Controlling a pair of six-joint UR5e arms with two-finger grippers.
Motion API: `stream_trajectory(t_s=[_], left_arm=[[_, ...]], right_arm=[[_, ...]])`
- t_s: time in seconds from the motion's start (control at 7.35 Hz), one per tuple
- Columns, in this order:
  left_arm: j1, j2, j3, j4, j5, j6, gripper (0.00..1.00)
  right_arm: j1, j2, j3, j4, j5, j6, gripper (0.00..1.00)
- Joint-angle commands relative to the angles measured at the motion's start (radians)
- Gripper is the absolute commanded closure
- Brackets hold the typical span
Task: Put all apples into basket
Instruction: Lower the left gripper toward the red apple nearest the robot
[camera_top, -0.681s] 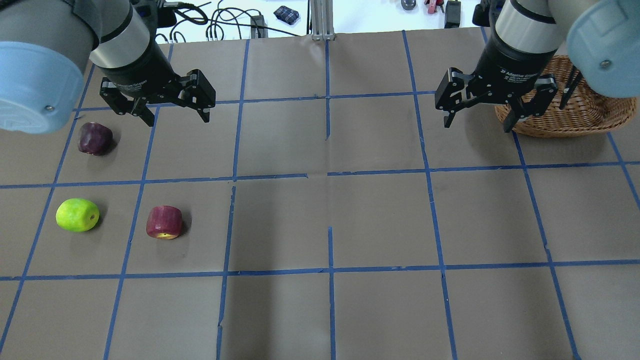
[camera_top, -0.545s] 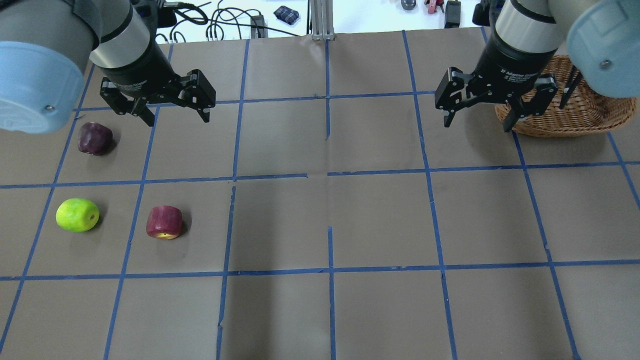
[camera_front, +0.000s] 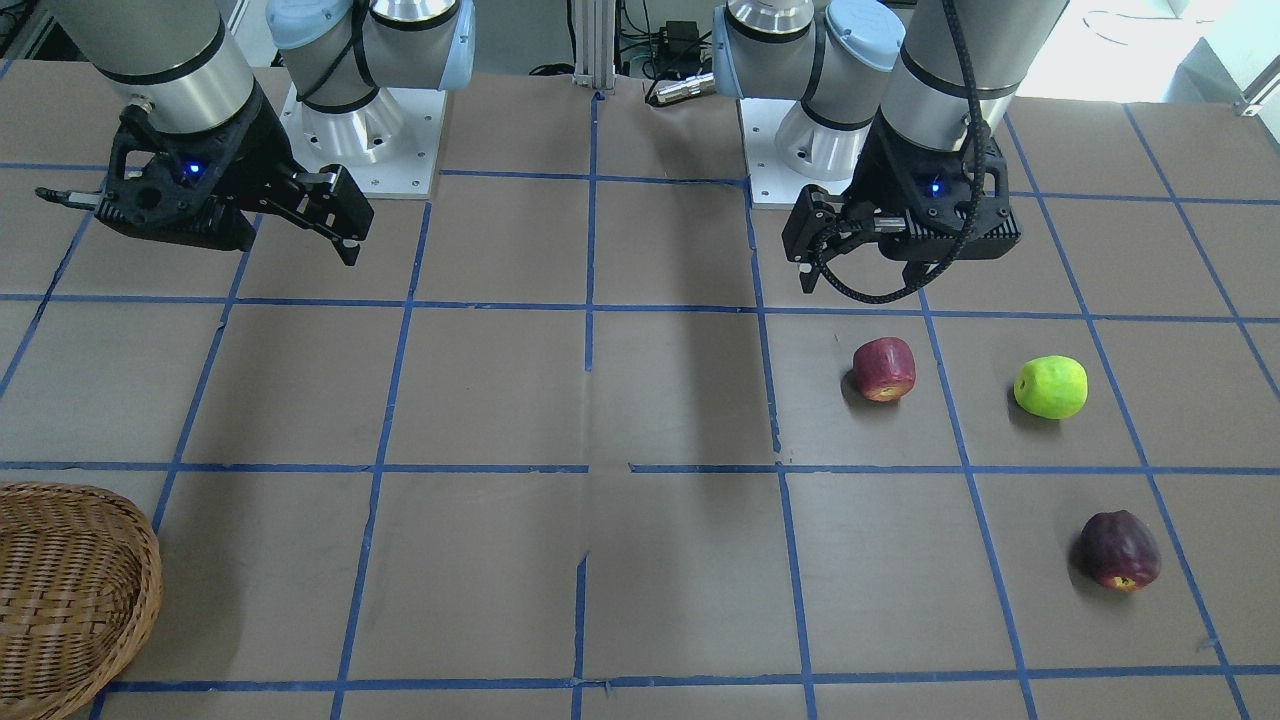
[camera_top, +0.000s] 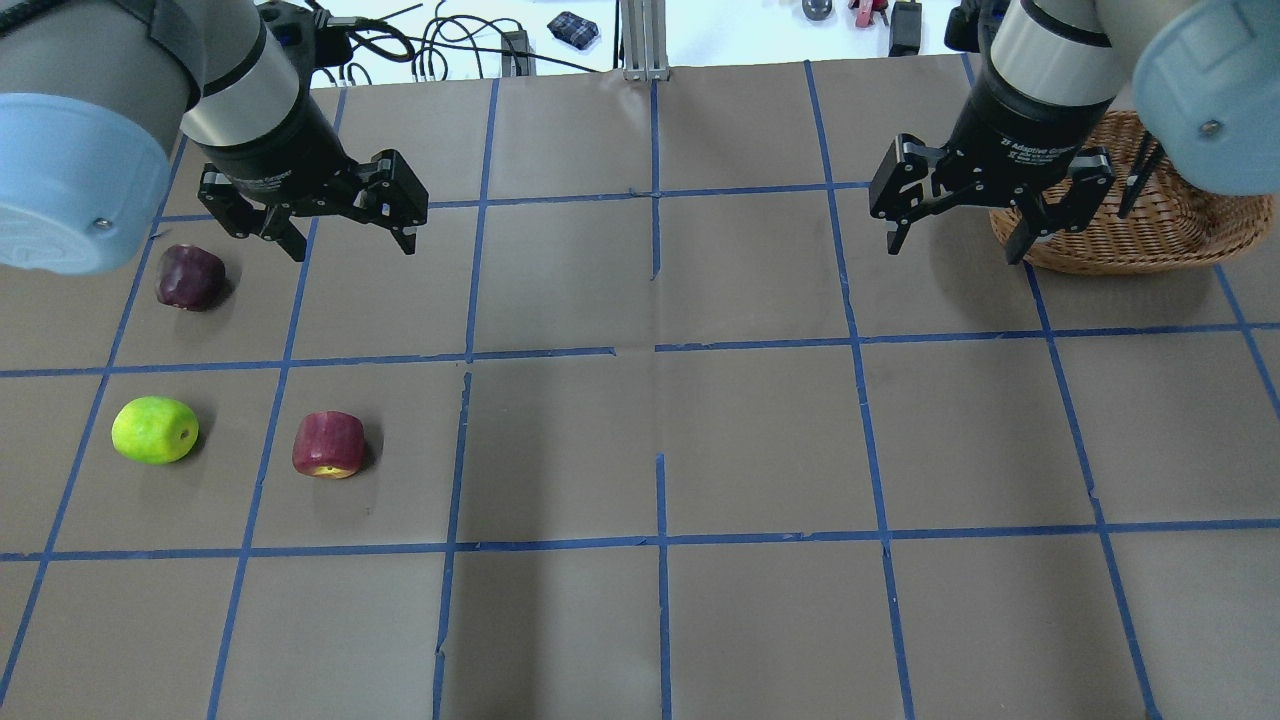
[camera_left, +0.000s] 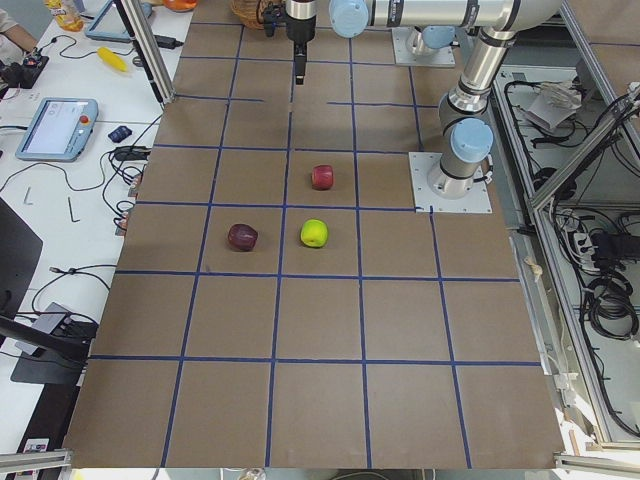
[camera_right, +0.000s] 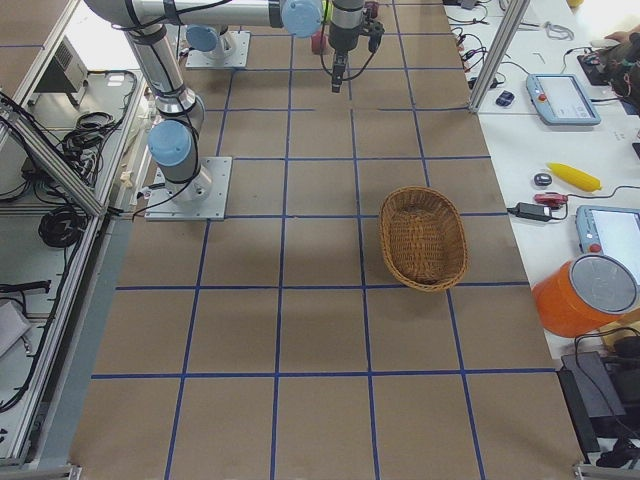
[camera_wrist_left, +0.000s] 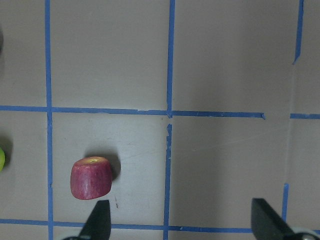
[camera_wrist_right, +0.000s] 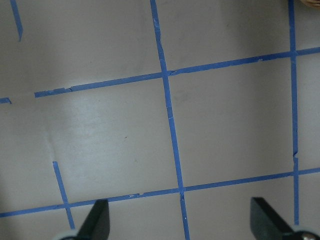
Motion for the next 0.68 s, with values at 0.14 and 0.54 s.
stream_trajectory(t_s=[0.14,0.54], left_arm=[[0.158,-0.033,-0.137,0.004,0.070,0.185,0.00],[0.264,-0.082,-0.333,0.168,0.073,0.357,0.00]], right_arm=[[0.000,0.001,0.000,-0.005,0.002,0.001,0.00],[0.000,0.001,0.000,-0.005,0.002,0.003,0.00]])
